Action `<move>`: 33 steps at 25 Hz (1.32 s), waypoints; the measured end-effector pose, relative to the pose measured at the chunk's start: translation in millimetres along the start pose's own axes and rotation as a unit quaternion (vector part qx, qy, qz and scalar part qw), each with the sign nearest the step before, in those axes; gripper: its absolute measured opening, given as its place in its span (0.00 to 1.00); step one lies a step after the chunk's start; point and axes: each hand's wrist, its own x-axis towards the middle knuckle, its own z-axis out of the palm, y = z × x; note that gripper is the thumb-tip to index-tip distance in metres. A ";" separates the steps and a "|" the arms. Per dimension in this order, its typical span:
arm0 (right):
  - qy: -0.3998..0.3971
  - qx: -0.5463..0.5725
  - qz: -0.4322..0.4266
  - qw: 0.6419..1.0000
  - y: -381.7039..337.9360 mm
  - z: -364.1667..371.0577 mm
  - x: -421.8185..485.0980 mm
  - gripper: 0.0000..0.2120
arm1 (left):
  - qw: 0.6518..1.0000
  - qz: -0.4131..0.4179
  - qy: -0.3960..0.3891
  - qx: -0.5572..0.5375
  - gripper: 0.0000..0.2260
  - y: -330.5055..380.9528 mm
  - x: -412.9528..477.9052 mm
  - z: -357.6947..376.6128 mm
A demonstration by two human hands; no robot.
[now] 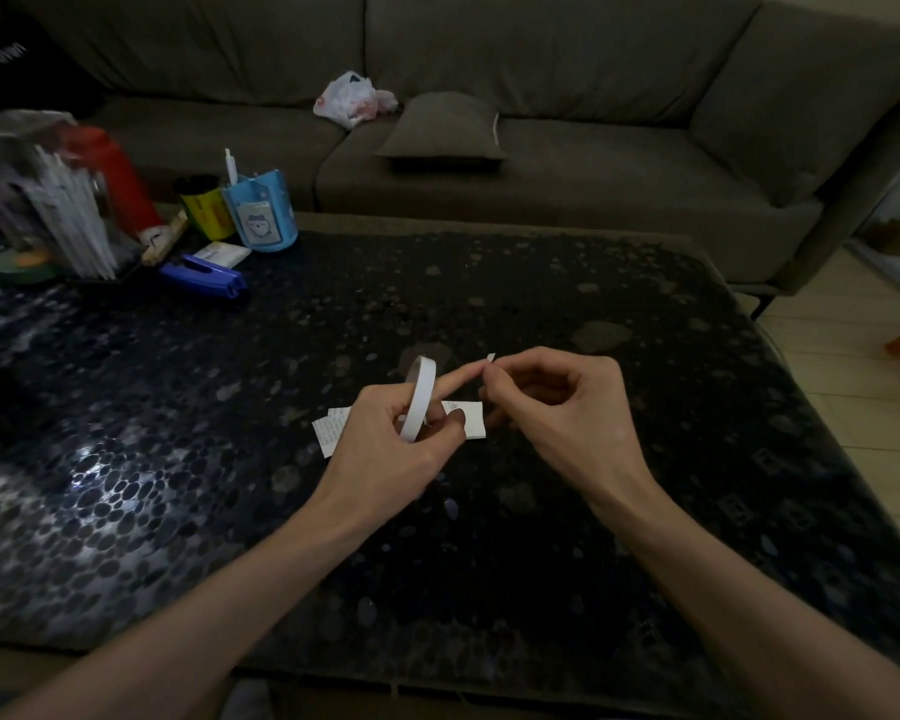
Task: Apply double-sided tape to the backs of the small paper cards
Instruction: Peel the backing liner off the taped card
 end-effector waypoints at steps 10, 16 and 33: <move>0.009 0.009 -0.009 1.000 -1.9 -1.5 -0.5 0.04 | 1.000 0.002 -0.002 -0.004 0.04 -1.2 0.1 -0.8; 0.012 0.012 -0.005 1.000 -1.9 -1.6 -0.3 0.03 | 1.000 0.012 -0.007 -0.009 0.09 0.4 0.5 -0.6; 0.006 0.015 -0.004 1.000 -4.4 -2.6 -0.5 0.04 | 0.999 0.008 -0.001 -0.032 0.19 7.1 0.3 -0.2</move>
